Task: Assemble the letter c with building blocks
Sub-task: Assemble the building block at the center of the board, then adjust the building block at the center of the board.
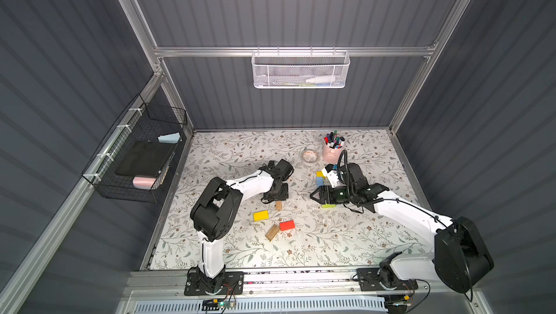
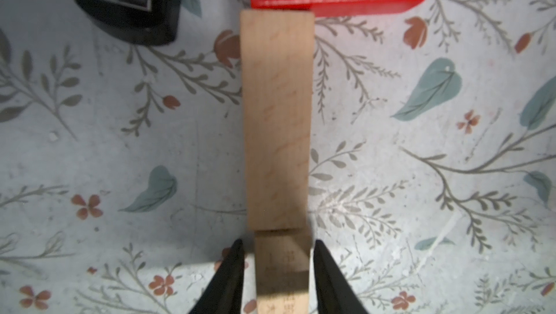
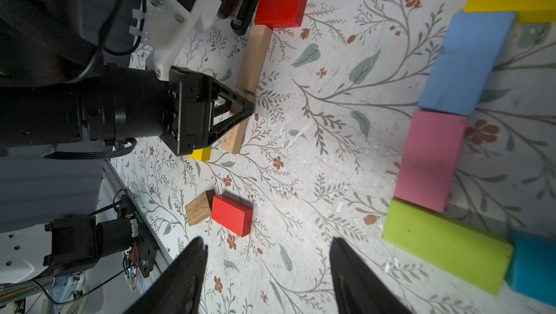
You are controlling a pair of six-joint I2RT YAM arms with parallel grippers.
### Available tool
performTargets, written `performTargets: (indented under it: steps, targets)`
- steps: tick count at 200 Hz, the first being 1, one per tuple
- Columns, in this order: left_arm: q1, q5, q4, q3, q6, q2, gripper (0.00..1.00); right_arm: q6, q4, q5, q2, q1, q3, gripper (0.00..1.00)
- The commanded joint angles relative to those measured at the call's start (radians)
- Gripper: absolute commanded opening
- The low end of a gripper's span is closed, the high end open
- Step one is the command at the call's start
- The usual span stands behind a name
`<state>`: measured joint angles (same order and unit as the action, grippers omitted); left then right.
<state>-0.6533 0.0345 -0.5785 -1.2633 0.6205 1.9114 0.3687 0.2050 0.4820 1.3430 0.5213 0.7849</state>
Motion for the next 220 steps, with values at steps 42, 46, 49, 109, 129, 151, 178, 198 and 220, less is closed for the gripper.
performTargets:
  steps: [42,46,49,109,129,151,178,198,220]
  targets:
    - [-0.006,0.001,-0.019,-0.022,-0.002,-0.074,0.64,0.019,-0.002,0.002,-0.005,-0.005,-0.022,0.72]
    - [-0.005,0.000,-0.022,-0.022,-0.004,-0.083,0.64,0.019,-0.001,0.004,-0.005,-0.005,-0.022,0.71]
    - [-0.006,-0.001,-0.023,-0.023,-0.004,-0.089,0.64,0.018,-0.001,0.006,-0.005,-0.003,-0.021,0.70]
    - [0.037,-0.073,0.004,0.097,-0.035,-0.252,0.63,0.000,0.064,-0.058,0.015,0.066,0.014,0.62]
    - [0.080,-0.112,0.027,0.159,-0.057,-0.304,0.62,0.050,0.070,-0.128,0.030,0.125,0.026,0.65]
    - [0.138,-0.162,0.069,0.235,-0.080,-0.363,0.60,0.128,0.104,-0.232,0.060,0.202,0.055,0.69]
    - [0.193,-0.201,0.102,0.318,-0.099,-0.435,0.59,0.235,0.146,-0.371,0.089,0.299,0.095,0.75]
    - [0.228,-0.232,0.113,0.363,-0.115,-0.472,0.59,0.306,0.183,-0.442,0.116,0.368,0.131,0.78]
    - [0.275,-0.289,0.135,0.404,-0.134,-0.507,0.59,0.367,0.221,-0.500,0.159,0.437,0.173,0.80]
